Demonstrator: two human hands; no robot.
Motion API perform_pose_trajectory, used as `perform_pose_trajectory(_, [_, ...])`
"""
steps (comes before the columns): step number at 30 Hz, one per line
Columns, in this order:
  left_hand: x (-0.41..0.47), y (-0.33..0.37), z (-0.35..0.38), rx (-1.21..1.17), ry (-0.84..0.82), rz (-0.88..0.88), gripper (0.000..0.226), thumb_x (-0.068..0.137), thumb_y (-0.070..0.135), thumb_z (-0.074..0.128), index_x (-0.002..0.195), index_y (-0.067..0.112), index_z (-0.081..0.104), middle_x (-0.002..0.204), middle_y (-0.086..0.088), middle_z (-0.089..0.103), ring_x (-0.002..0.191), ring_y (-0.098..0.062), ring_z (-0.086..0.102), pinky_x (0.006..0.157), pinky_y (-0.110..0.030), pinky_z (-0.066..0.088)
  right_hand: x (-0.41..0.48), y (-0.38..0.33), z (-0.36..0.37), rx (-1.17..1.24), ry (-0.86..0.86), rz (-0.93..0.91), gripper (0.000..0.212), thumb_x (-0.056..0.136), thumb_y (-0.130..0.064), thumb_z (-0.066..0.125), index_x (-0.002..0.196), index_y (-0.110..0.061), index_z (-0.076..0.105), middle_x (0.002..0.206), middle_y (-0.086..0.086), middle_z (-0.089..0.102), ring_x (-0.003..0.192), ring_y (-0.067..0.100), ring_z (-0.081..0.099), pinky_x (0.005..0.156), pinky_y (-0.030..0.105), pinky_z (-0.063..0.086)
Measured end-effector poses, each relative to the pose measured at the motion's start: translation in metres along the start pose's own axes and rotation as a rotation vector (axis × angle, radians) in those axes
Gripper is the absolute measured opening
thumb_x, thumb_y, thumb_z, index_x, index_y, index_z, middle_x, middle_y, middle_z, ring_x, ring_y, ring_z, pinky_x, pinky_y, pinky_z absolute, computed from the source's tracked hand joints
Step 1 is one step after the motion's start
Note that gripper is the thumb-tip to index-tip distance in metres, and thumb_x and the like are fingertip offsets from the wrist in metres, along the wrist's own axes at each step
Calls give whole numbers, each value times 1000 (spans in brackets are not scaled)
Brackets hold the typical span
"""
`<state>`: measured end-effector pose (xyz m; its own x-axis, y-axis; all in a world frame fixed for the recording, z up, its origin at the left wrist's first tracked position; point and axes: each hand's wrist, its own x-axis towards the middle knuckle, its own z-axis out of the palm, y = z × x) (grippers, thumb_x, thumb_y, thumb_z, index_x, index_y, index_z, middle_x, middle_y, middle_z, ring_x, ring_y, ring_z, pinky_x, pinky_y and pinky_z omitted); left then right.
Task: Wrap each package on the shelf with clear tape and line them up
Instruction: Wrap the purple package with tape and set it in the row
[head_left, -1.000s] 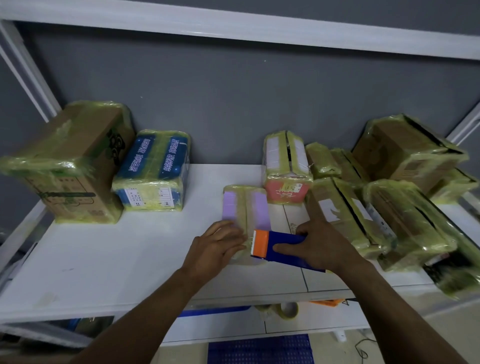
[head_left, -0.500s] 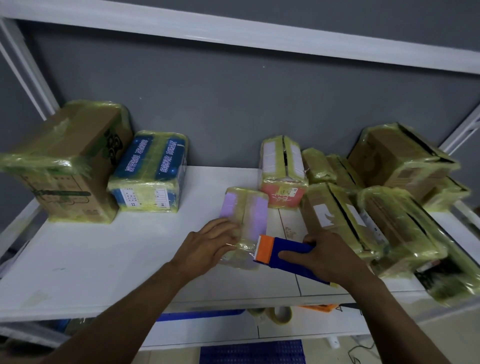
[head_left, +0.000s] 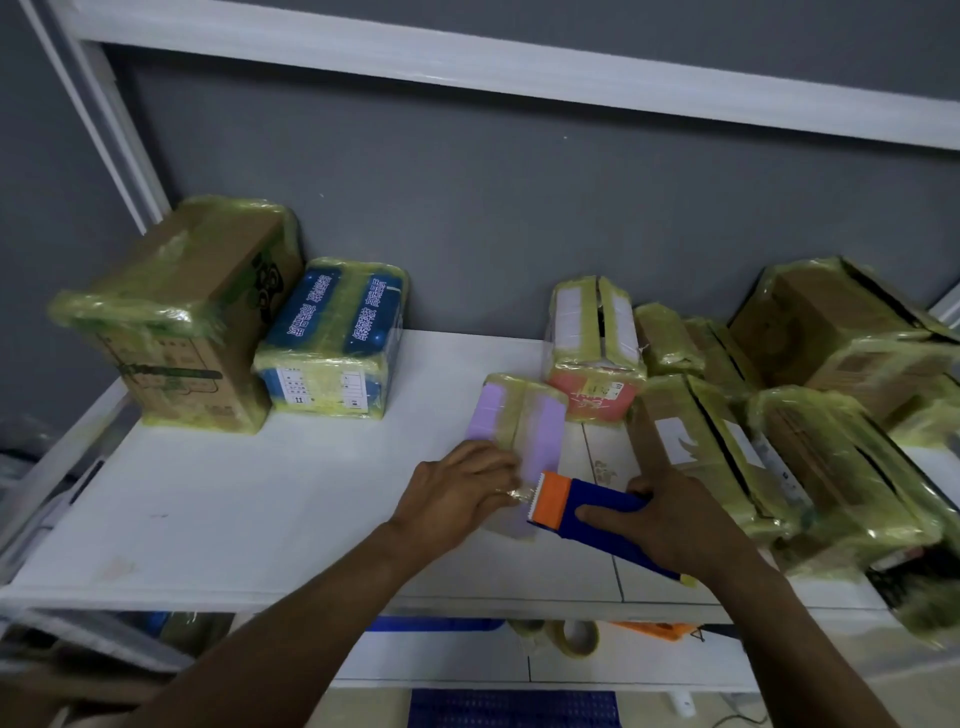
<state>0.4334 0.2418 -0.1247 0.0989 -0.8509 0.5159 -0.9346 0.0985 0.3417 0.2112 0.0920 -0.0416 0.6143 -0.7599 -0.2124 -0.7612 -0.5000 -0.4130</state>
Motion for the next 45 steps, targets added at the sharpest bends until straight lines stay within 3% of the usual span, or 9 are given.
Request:
perform_pose_trajectory(6, [-15, -27, -18, 97, -2, 151, 40, 76, 20, 88, 114, 14, 77, 119, 2, 74, 115, -21, 67, 94, -25, 51, -6, -23, 14, 47, -6, -69, 61, 73, -76, 72, 62, -18, 55, 62, -3, 54, 53, 7, 55, 56, 20, 37])
perform_pose_trajectory(10, [-26, -46, -23, 48, -9, 102, 35, 88, 20, 78, 122, 13, 74, 127, 1, 71, 123, -23, 63, 98, -32, 54, -9, -36, 21, 91, -38, -90, 59, 76, -75, 71, 62, -20, 55, 60, -3, 54, 50, 5, 54, 55, 19, 36])
perform_pose_trajectory(15, [-26, -51, -18, 41, -34, 122, 34, 96, 26, 65, 125, 13, 72, 131, 2, 68, 130, -18, 57, 112, -23, 41, -16, -23, 17, 104, -20, -75, 64, 72, -77, 72, 61, -16, 55, 60, 0, 54, 49, 7, 53, 55, 21, 38])
perform_pose_trajectory(20, [-26, -45, -12, 176, 15, 123, 40, 85, 22, 81, 124, 18, 73, 130, 4, 69, 128, -23, 61, 112, -56, 40, -16, -10, 19, 120, -1, -64, 64, 71, -76, 74, 60, -15, 55, 57, 0, 52, 49, 7, 52, 54, 21, 37])
perform_pose_trajectory(22, [-26, -41, -10, 214, 8, 136, 51, 77, 20, 89, 125, 22, 71, 130, 4, 69, 127, -25, 62, 109, -61, 40, -13, -9, 23, 112, 15, -58, 64, 71, -75, 75, 61, -15, 56, 60, 1, 54, 52, 9, 55, 54, 21, 38])
perform_pose_trajectory(26, [-27, -35, -7, 205, -31, 117, 63, 72, 18, 91, 130, 29, 68, 136, 3, 65, 131, -27, 58, 111, -59, 38, -8, -8, 28, 98, 19, -50, 63, 72, -75, 74, 62, -15, 56, 61, 0, 55, 54, 9, 57, 54, 20, 38])
perform_pose_trajectory(30, [-30, -21, -1, 221, -8, 90, 39, 89, 28, 75, 128, 26, 70, 140, 3, 63, 133, -21, 56, 119, -53, 29, -4, -6, 30, 105, 5, -29, 63, 72, -76, 75, 69, -13, 64, 70, 2, 62, 61, 11, 62, 56, 22, 43])
perform_pose_trajectory(39, [-21, -22, -8, 85, 17, 42, 27, 87, 24, 79, 113, 19, 78, 125, 4, 71, 119, -22, 66, 109, -50, 46, -6, -6, 31, 151, -7, -41, 65, 71, -76, 75, 73, -11, 66, 69, 1, 64, 62, 13, 65, 64, 31, 53])
perform_pose_trajectory(45, [-21, -33, -11, 25, -59, 38, 33, 97, 38, 57, 115, 20, 77, 129, 6, 69, 124, -17, 61, 115, -43, 38, -18, -4, 23, 182, 5, -81, 58, 71, -74, 76, 67, -17, 63, 62, -3, 59, 57, 1, 61, 51, 15, 40])
